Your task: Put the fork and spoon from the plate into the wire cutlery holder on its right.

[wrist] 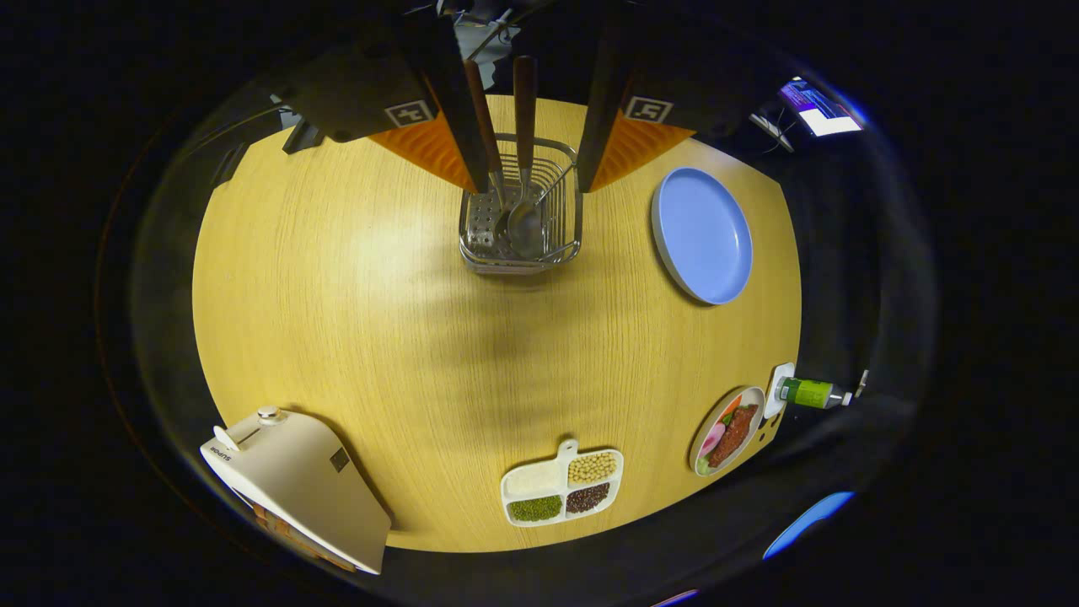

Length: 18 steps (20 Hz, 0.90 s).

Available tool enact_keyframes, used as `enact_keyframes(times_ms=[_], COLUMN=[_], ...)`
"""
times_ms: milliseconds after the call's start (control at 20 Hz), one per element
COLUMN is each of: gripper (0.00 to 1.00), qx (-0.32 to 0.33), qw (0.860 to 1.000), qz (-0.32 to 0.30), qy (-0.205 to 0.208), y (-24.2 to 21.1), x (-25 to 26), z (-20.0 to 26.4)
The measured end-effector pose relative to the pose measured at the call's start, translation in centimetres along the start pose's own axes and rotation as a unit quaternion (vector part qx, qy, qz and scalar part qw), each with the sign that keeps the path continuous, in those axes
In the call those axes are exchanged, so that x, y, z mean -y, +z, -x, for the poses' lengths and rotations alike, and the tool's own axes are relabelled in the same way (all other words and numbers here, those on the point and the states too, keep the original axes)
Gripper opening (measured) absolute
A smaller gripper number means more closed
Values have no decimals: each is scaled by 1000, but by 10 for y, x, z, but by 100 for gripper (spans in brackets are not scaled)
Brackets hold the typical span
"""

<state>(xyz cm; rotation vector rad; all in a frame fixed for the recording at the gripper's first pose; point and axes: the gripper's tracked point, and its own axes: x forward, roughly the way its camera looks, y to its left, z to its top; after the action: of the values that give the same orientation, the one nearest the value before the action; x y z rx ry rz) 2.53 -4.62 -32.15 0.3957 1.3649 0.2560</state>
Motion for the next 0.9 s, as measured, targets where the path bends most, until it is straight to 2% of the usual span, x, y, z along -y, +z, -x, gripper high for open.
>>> enact_keyframes(times_ms=[100,300,550,900], gripper=[85,100,100,100], qx=[28,88,186,300], qw=[1000,996,982,950], qz=[2,14,40,87], qy=[-5,-15,-18,-8], y=[4,9,21,25], x=[1,-2,-13,-32], z=[7,25,57,125])
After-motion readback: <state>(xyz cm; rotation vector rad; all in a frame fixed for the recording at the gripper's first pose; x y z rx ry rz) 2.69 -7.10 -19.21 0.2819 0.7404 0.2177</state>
